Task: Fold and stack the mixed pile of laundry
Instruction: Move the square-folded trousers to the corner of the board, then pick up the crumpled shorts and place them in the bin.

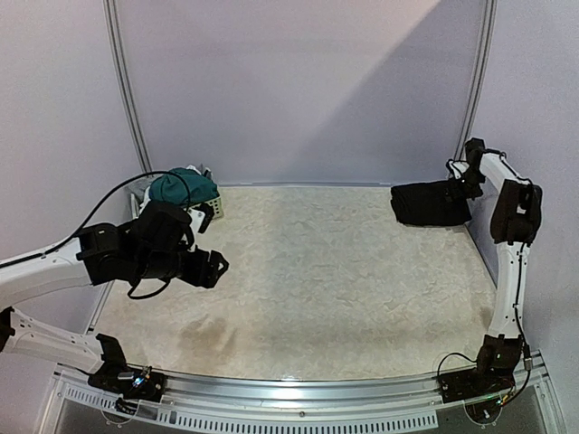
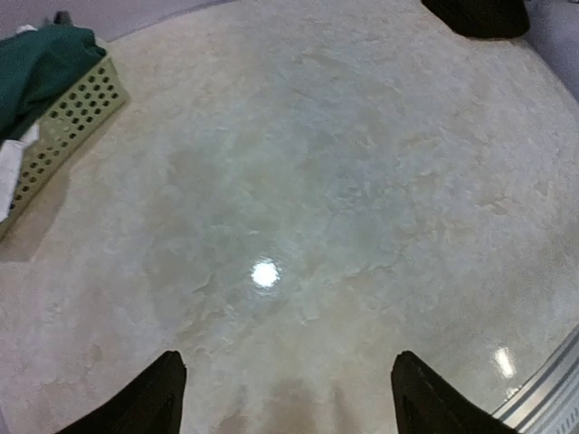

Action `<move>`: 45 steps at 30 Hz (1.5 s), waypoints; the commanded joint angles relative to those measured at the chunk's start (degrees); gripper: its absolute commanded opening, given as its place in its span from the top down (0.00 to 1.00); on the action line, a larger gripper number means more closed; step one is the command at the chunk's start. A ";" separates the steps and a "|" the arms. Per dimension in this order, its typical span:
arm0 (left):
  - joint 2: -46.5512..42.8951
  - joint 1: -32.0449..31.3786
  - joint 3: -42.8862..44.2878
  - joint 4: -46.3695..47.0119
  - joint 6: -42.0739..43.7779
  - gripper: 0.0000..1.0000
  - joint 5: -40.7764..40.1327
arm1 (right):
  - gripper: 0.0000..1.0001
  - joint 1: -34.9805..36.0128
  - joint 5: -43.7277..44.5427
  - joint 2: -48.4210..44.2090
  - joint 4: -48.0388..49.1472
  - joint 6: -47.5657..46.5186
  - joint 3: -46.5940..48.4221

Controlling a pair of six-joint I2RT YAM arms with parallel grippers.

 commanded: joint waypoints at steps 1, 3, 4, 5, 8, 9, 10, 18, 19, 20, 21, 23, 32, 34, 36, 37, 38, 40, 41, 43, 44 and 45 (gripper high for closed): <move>-1.51 -0.56 5.03 -8.29 2.67 0.15 -15.12 | 0.01 0.78 -12.59 -18.76 -0.09 5.55 -3.62; -1.91 -0.55 6.29 -8.87 3.88 0.11 -20.83 | 0.01 0.85 -16.04 -23.58 -0.96 6.54 -7.83; -2.10 -0.55 6.39 -8.40 4.05 0.08 -24.43 | 0.01 0.92 -17.70 -25.82 -0.59 7.13 -10.88; -2.16 -0.51 6.59 -8.28 3.51 0.04 -28.62 | 0.01 1.00 -19.40 -29.78 0.49 7.44 -14.83; -1.67 0.15 6.41 -7.55 0.67 0.00 -42.45 | 0.01 2.05 -21.71 -39.95 3.41 7.06 -27.36; -1.02 0.58 6.36 -6.77 2.75 0.01 -45.24 | 0.01 2.46 -21.77 -42.57 4.57 6.33 -32.95; -0.50 1.07 6.43 -4.17 7.91 0.01 -45.38 | 0.01 2.65 -22.22 -45.95 6.00 5.35 -37.95; 11.48 10.62 21.39 -13.59 13.82 0.14 -19.82 | 0.01 3.21 -32.24 -65.48 12.72 -0.44 -67.34; 13.42 12.34 23.33 -14.79 13.46 0.14 -17.90 | 0.01 3.31 -33.06 -67.06 13.96 -0.73 -69.71; 15.04 13.52 24.65 -15.13 13.97 0.14 -17.20 | 0.01 3.32 -33.66 -69.26 15.94 -0.72 -71.95; 16.42 14.38 25.77 -14.98 14.52 0.14 -17.49 | 0.01 3.28 -34.13 -70.86 17.62 0.38 -74.05; 18.79 16.50 27.58 -13.17 16.42 0.15 -17.97 | 0.01 3.27 -36.08 -75.10 20.98 2.29 -77.86; 32.65 26.60 37.04 -6.97 22.03 0.31 -14.39 | 0.01 3.32 -40.15 -67.41 10.79 0.27 -73.38; 35.61 28.28 38.76 -5.93 22.79 0.32 -12.68 | 0.01 3.32 -41.15 -65.79 8.90 -3.26 -73.41; 38.51 29.78 40.45 -5.56 23.73 0.33 -10.74 | 0.01 3.32 -42.35 -66.46 9.24 -4.85 -74.93; 39.85 30.48 41.44 -5.46 24.33 0.33 -9.66 | 0.01 3.39 -43.21 -67.37 9.85 -5.48 -75.76; 41.25 31.10 42.31 -5.53 25.07 0.34 -8.48 | 0.01 3.29 -43.42 -68.15 10.49 -5.73 -76.41; 44.34 32.13 44.55 -6.23 25.60 0.37 -7.34 | 0.01 3.32 -42.93 -70.09 11.47 -5.71 -77.22; 45.57 32.70 45.55 -6.50 25.60 0.39 -6.89 | 0.01 3.28 -42.58 -70.79 11.57 -5.92 -77.41; 47.68 33.96 47.42 -6.99 25.61 0.43 -5.39 | 0.01 3.32 -42.16 -71.47 11.35 -6.51 -77.52; 48.71 34.49 48.38 -7.22 25.61 0.44 -4.91 | 0.01 3.32 -42.05 -71.57 10.94 -7.00 -77.60; 49.57 34.85 49.54 -7.41 25.61 0.44 -4.80 | 0.01 3.28 -42.03 -71.51 10.72 -7.55 -77.61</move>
